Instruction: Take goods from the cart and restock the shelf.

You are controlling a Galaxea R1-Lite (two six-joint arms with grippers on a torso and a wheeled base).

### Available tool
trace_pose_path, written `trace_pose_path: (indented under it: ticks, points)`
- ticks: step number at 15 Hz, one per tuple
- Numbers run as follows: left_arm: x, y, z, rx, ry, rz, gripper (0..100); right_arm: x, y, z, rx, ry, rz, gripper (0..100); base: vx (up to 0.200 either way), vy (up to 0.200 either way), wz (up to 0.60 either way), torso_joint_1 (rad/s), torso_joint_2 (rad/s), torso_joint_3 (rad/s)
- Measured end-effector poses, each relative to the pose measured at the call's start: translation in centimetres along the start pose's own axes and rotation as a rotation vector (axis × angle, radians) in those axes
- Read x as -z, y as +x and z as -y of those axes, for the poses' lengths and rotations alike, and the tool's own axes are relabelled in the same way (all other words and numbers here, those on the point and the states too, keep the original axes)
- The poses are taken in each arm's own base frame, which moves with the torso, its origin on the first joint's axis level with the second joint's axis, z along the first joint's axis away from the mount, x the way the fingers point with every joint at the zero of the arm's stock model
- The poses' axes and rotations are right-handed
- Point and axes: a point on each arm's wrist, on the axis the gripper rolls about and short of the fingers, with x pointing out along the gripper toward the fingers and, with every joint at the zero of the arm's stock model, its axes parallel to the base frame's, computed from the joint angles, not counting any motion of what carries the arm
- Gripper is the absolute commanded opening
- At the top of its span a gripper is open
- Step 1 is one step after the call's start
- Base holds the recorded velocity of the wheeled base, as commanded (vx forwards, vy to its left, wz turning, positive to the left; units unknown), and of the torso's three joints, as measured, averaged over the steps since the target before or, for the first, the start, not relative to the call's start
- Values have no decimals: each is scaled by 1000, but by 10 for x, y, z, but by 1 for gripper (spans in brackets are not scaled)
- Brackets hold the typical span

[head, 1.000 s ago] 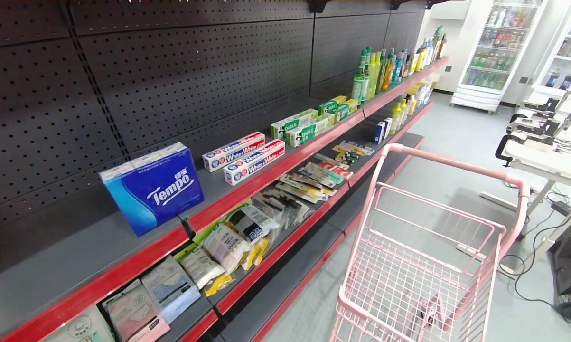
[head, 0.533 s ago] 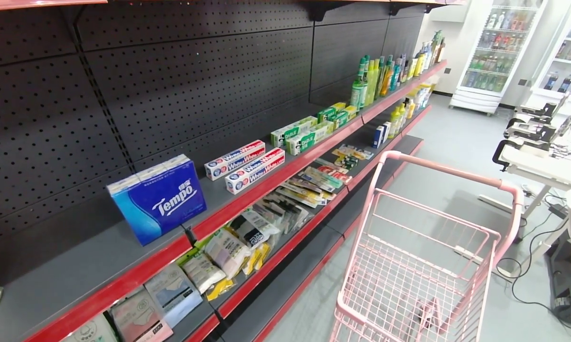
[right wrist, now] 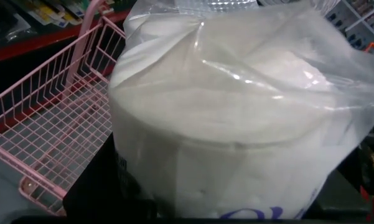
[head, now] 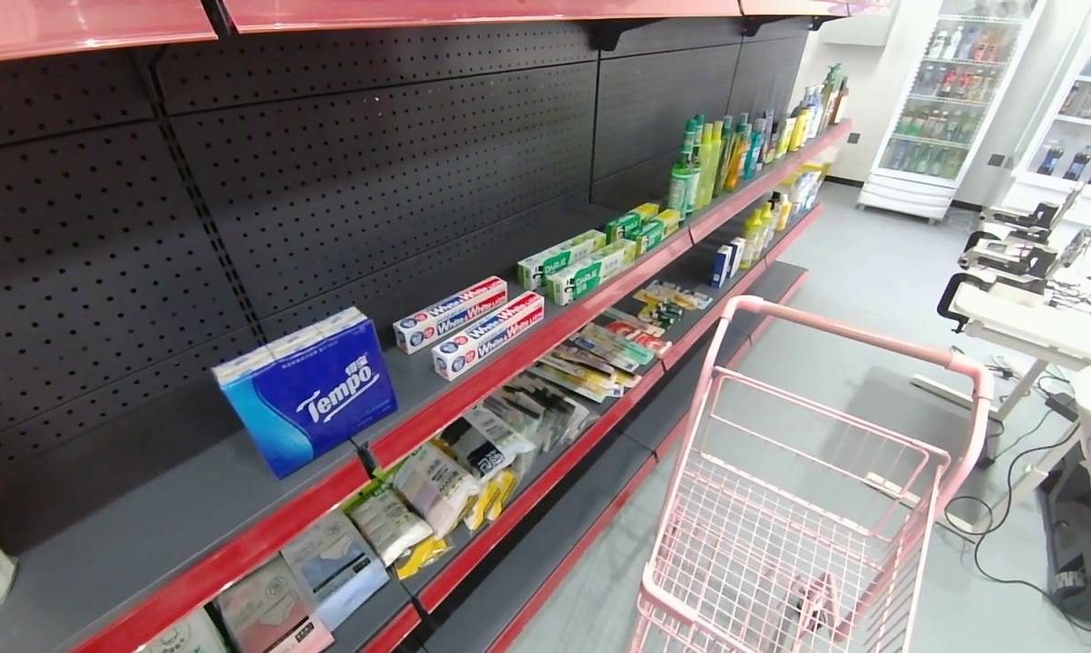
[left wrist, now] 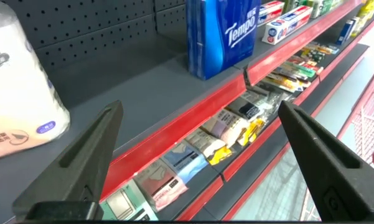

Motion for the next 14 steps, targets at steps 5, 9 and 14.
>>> trace_pose_path:
  ticks: [5,9,14]
  points:
    - [0,0,0,1,0,0,100,1,2,-1,-7,-5,-11,0,0,0,600,8,0,0]
    - [0,0,0,-1,0,0,100,2,3,-2,-9,-6,-16,0,0,0,600,1,0,-2]
    - [0,0,0,-1,0,0,100,2,3,-2,-12,-8,-18,0,0,0,600,3,3,3]
